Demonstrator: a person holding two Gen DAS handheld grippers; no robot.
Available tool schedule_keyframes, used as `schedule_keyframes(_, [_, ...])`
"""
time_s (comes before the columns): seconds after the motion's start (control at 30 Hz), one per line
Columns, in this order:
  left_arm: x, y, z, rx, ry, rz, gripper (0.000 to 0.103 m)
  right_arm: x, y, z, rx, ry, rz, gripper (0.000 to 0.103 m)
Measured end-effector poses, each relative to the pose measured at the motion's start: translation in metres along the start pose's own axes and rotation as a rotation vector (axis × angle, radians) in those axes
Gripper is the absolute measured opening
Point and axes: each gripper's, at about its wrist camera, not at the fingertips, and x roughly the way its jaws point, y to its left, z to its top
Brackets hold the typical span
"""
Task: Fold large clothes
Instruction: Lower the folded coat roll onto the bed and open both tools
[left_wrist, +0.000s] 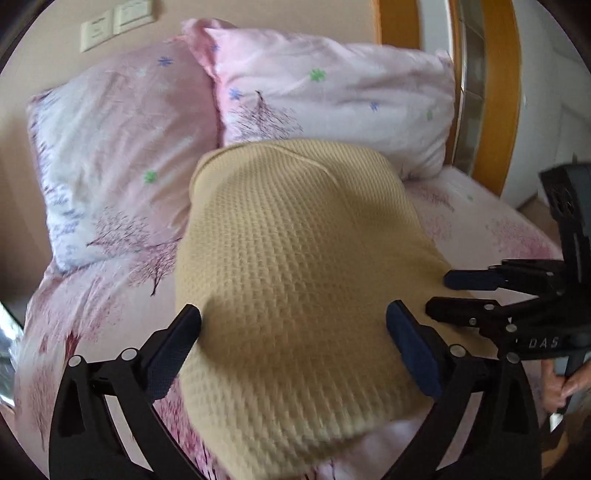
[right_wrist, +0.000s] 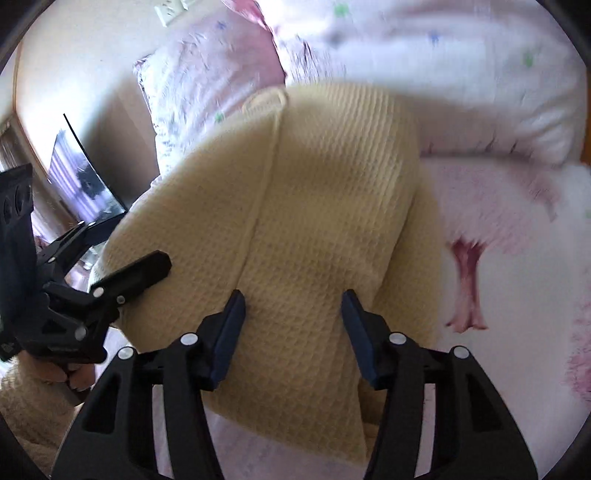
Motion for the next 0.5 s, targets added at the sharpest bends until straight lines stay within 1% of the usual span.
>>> schedule_keyframes(0.03, [-0.011, 0.003, -0.002, -0.022, -0.023, -0.002, 0.102, -0.014, 0.007, 0.0, -0.004, -0.044, -0.037, 0.087])
schedule_keyframes(0.07, [-0.027, 0.008, -0.007, -0.053, -0.061, 0.007, 0.102, -0.028, 0.014, 0.0, -0.005, -0.095, -0.055, 0.1])
schedule_keyframes(0.13, [-0.049, 0.012, -0.014, -0.088, -0.099, 0.036, 0.102, -0.049, 0.018, -0.001, -0.004, -0.175, -0.071, 0.101])
schedule_keyframes(0.17, [-0.058, 0.014, -0.018, -0.104, -0.111, 0.055, 0.102, -0.059, 0.02, -0.004, -0.001, -0.201, -0.086, 0.101])
schedule_keyframes(0.23, [-0.076, 0.015, -0.028, -0.134, -0.108, 0.106, 0.102, -0.075, 0.028, -0.001, 0.006, -0.231, -0.132, 0.101])
schedule_keyframes(0.3, [-0.089, 0.012, -0.04, -0.154, -0.076, 0.166, 0.102, -0.088, 0.035, -0.002, 0.02, -0.23, -0.184, 0.101])
schedule_keyframes(0.37, [-0.094, 0.009, -0.047, -0.156, -0.052, 0.197, 0.102, -0.095, 0.039, -0.011, 0.031, -0.215, -0.224, 0.101])
schedule_keyframes(0.4, [-0.098, 0.007, -0.052, -0.152, -0.037, 0.207, 0.102, -0.097, 0.043, -0.013, 0.031, -0.21, -0.232, 0.101])
schedule_keyframes(0.5, [-0.106, -0.001, -0.062, -0.144, -0.003, 0.208, 0.102, -0.103, 0.054, -0.021, 0.02, -0.187, -0.205, 0.101])
